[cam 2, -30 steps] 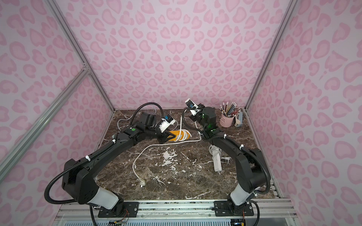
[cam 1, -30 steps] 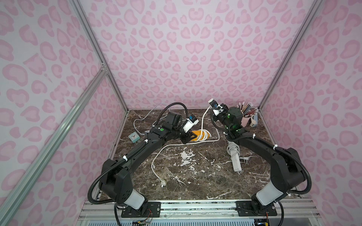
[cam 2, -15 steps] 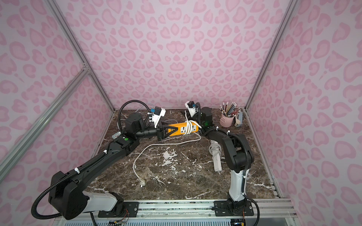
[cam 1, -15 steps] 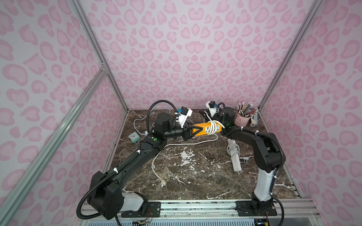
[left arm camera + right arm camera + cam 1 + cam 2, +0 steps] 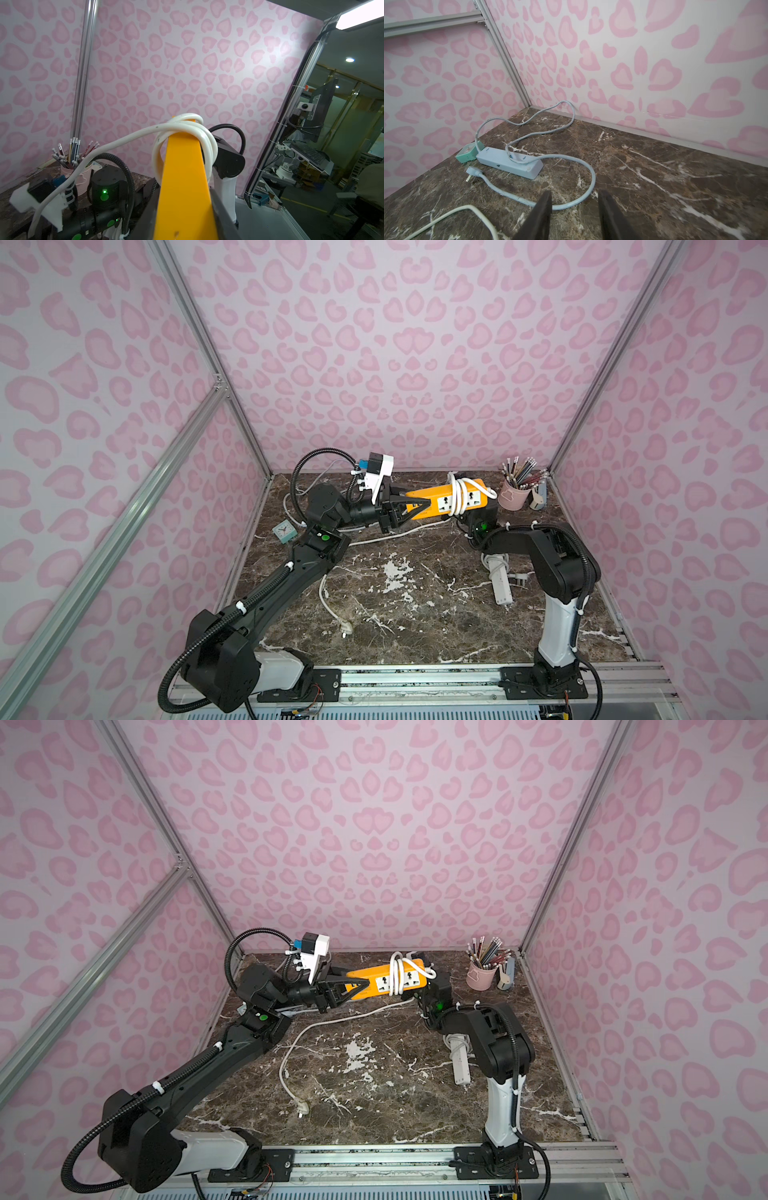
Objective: Wrap the cord around the power strip
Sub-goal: Wrap the power cord around the power strip.
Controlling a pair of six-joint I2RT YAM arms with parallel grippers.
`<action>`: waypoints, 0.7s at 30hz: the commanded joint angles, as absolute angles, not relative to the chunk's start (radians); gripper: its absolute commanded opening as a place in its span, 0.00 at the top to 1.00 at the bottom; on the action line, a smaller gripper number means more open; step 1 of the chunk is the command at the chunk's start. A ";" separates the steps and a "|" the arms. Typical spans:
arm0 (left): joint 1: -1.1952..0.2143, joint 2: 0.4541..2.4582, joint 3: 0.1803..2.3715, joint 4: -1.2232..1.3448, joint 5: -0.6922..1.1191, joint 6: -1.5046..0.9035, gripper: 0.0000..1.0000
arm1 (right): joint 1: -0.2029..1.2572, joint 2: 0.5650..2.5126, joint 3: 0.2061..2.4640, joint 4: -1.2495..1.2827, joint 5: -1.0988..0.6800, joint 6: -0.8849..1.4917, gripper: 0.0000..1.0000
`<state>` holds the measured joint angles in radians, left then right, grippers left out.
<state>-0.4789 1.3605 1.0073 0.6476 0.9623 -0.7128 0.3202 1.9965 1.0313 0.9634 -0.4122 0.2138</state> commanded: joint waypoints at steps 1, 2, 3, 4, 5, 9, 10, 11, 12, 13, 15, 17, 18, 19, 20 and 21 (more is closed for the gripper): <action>-0.454 1.354 0.989 0.871 0.871 -0.841 0.97 | 0.336 1.996 0.998 1.058 -0.350 0.239 0.66; -0.444 1.353 0.980 0.887 0.847 -0.858 0.97 | 0.345 1.991 0.985 1.067 -0.333 0.239 0.70; -0.431 1.353 0.969 0.907 0.825 -0.878 0.97 | 0.358 1.982 0.971 1.069 -0.312 0.233 0.76; -0.418 1.354 0.960 0.929 0.805 -0.900 0.97 | 0.372 1.973 0.955 1.068 -0.294 0.222 0.81; -0.406 1.353 0.951 0.942 0.779 -0.920 0.97 | 0.386 1.963 0.941 1.065 -0.279 0.211 0.85; -0.339 1.349 0.914 0.971 0.652 -0.981 0.97 | 0.470 1.901 0.891 0.963 -0.169 0.097 0.95; -0.322 1.350 0.906 0.972 0.620 -0.991 0.97 | 0.495 1.884 0.885 0.924 -0.138 0.053 0.97; -0.308 1.350 0.902 0.970 0.594 -0.997 0.97 | 0.517 1.869 0.881 0.880 -0.102 0.011 0.99; -0.294 1.350 0.899 0.961 0.563 -0.996 0.97 | 0.545 1.855 0.878 0.831 -0.060 -0.049 1.00; -0.280 1.351 0.899 0.934 0.532 -0.986 0.97 | 0.568 1.838 0.875 0.779 -0.032 -0.112 1.00; -0.259 1.358 0.907 0.879 0.488 -0.940 0.97 | 0.607 1.809 0.875 0.683 0.034 -0.201 1.00; -0.247 1.368 0.934 0.741 0.444 -0.814 0.97 | 0.634 1.767 0.860 0.633 0.098 -0.256 1.00; -0.247 1.372 0.970 0.610 0.397 -0.694 0.97 | 0.642 1.737 0.842 0.632 0.119 -0.280 1.00; -0.248 1.378 0.998 0.493 0.341 -0.580 0.97 | 0.647 1.708 0.830 0.626 0.130 -0.299 1.00; -0.248 1.386 1.022 0.401 0.263 -0.476 0.97 | 0.652 1.674 0.821 0.613 0.142 -0.319 1.00; -0.248 1.397 1.034 0.318 0.176 -0.376 0.97 | 0.658 1.642 0.814 0.600 0.150 -0.343 1.00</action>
